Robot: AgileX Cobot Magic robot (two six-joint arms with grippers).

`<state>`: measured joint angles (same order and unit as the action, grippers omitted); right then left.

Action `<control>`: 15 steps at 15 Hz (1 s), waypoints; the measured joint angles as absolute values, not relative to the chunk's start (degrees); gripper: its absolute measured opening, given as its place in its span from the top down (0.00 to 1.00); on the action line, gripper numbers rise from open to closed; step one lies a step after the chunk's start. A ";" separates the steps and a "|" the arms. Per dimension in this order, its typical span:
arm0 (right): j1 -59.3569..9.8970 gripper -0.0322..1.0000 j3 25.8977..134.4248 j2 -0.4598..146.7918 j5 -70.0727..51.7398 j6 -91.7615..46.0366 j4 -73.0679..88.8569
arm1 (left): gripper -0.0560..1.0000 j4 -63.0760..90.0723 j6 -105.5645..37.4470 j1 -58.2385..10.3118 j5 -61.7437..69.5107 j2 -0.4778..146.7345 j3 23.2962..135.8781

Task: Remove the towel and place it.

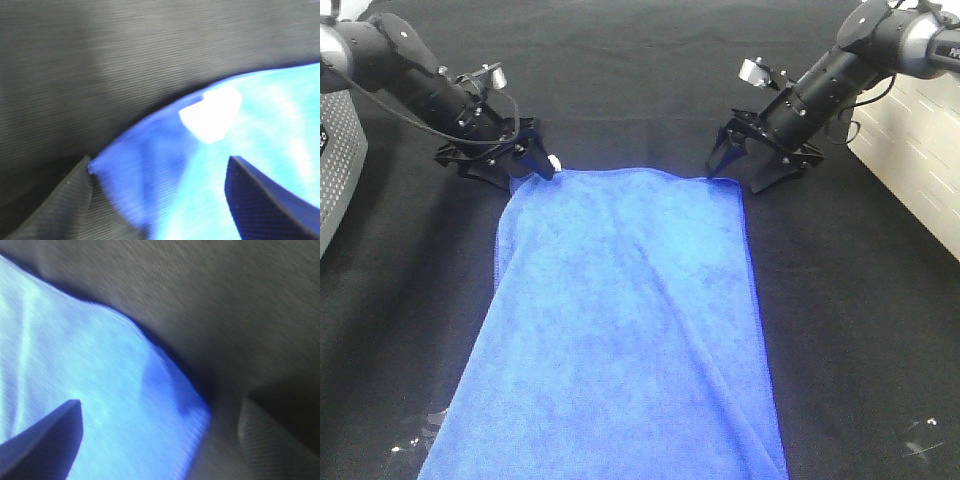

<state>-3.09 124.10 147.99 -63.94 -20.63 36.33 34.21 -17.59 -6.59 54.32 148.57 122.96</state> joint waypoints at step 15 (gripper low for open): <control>-7.73 0.81 123.99 148.68 -57.07 -20.63 28.07 | 0.57 36.96 -18.16 -7.73 52.08 149.89 123.13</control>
<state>-7.73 123.99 148.68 -57.07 -20.63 28.07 36.96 -18.16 -7.73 52.08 149.89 123.13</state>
